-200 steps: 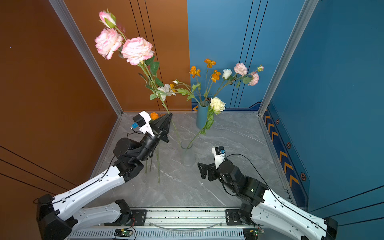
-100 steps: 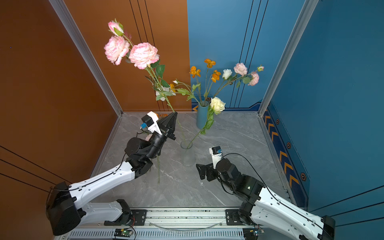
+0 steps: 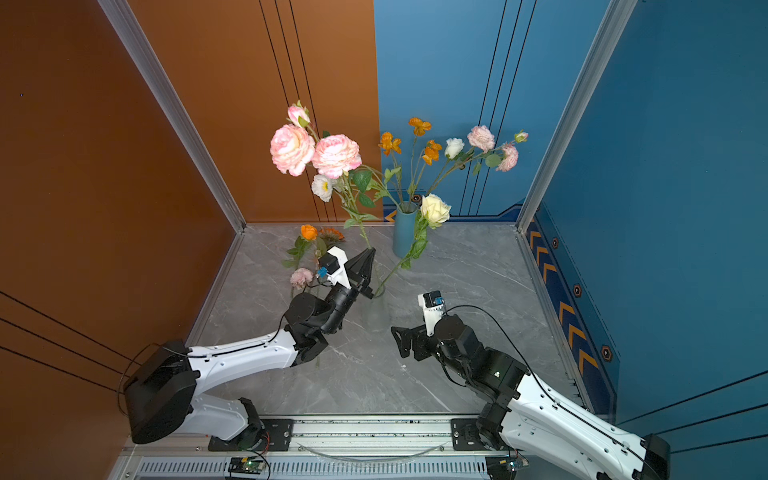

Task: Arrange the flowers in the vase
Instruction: 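Carry the pink rose over the glass vase and lower its stem in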

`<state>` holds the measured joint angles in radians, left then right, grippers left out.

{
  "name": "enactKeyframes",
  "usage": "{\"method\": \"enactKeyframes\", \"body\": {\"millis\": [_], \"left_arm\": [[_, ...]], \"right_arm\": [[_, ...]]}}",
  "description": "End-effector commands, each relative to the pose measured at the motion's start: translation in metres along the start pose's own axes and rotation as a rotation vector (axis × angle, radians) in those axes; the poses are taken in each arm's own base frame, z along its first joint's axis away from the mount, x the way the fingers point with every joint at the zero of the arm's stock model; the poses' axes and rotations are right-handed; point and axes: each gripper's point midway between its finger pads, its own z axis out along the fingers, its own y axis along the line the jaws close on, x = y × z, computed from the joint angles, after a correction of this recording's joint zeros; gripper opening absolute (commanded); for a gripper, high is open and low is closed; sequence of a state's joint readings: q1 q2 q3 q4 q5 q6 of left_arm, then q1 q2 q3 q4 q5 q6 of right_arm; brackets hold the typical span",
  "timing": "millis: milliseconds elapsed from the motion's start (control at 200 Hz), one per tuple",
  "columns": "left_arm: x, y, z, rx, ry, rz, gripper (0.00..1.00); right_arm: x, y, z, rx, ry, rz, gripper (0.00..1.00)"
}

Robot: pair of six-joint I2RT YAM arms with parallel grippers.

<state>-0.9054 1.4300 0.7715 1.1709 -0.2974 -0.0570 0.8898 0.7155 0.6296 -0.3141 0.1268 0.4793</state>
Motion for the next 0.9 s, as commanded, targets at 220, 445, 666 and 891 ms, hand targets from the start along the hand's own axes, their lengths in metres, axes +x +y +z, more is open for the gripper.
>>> {"method": "enactKeyframes", "body": {"millis": [220, 445, 666, 891], "left_arm": [[0.045, 0.017, -0.022, -0.059, 0.093, 0.017, 0.0], [0.074, 0.025, -0.029, -0.087, 0.154, -0.003, 0.0], [0.084, 0.028, -0.031, -0.099, 0.177, 0.006, 0.05], [0.094, 0.032, -0.035, -0.115, 0.199, 0.012, 0.13]], "right_arm": [[0.002, -0.003, -0.003, -0.011, -0.018, 0.027, 1.0], [0.004, 0.001, 0.002, -0.024, -0.004, 0.036, 1.0], [0.004, -0.001, 0.001, -0.018, -0.008, 0.039, 1.0], [0.006, -0.001, 0.004, -0.017, 0.002, 0.037, 1.0]]}}
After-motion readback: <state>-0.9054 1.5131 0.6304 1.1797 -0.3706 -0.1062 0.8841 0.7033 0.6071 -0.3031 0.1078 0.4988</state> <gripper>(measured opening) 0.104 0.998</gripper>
